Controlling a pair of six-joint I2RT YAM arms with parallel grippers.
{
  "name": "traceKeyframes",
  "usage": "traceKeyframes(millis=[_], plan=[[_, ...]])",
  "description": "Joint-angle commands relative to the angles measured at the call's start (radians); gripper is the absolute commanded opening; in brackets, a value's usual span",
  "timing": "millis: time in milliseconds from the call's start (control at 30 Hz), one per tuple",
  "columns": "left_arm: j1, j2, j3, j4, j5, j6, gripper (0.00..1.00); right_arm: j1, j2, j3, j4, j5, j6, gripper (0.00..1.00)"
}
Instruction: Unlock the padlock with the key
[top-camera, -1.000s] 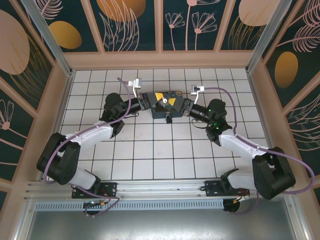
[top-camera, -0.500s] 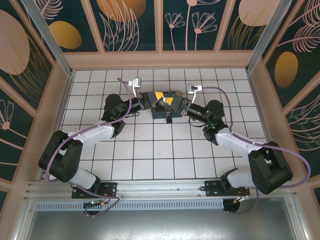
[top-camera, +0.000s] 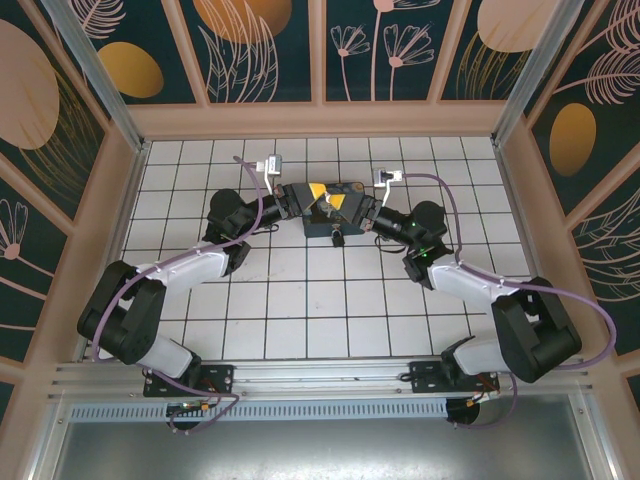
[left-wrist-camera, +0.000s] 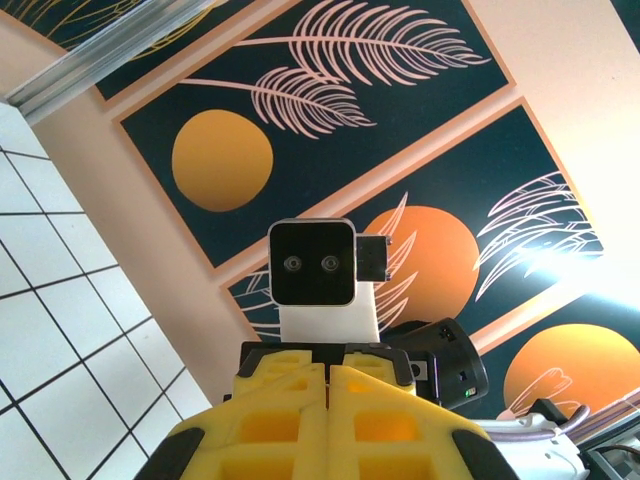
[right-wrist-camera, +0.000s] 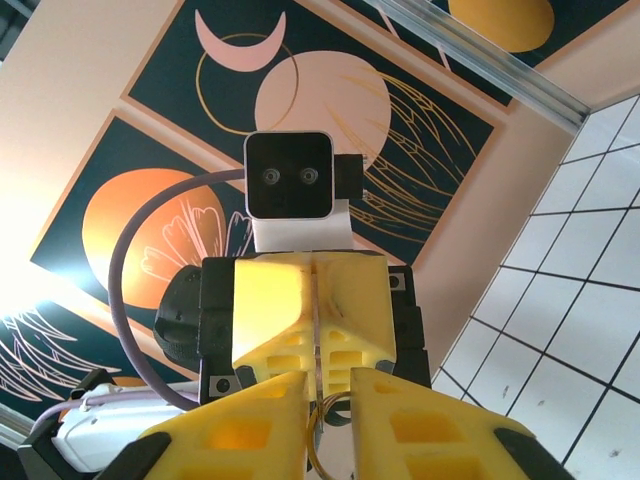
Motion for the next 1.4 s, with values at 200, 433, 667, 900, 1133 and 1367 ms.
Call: traceKeyframes(millis=[200, 433, 667, 900, 1133, 1367], plan=[[-0.005, 0.01, -0.014, 0.07, -0.005, -0.018, 0.0, 0.014, 0.021, 0.034, 0.099, -0.006, 0.037, 0.17], [-0.005, 0.007, -0.03, 0.107, -0.029, -0.036, 0.0, 0.018, 0.028, 0.027, 0.118, 0.021, 0.065, 0.21], [-0.008, -0.027, -0.06, 0.113, -0.096, -0.019, 0.0, 0.045, 0.03, 0.013, 0.143, 0.094, 0.094, 0.24], [-0.007, -0.041, -0.101, 0.159, -0.149, -0.037, 0.0, 0.063, 0.044, 0.02, 0.139, 0.121, 0.103, 0.24], [-0.009, -0.041, -0.118, 0.188, -0.184, -0.052, 0.0, 0.08, 0.074, 0.017, 0.166, 0.121, 0.124, 0.24], [-0.009, -0.032, -0.118, 0.208, -0.184, -0.065, 0.0, 0.085, 0.091, 0.017, 0.175, 0.122, 0.123, 0.24]])
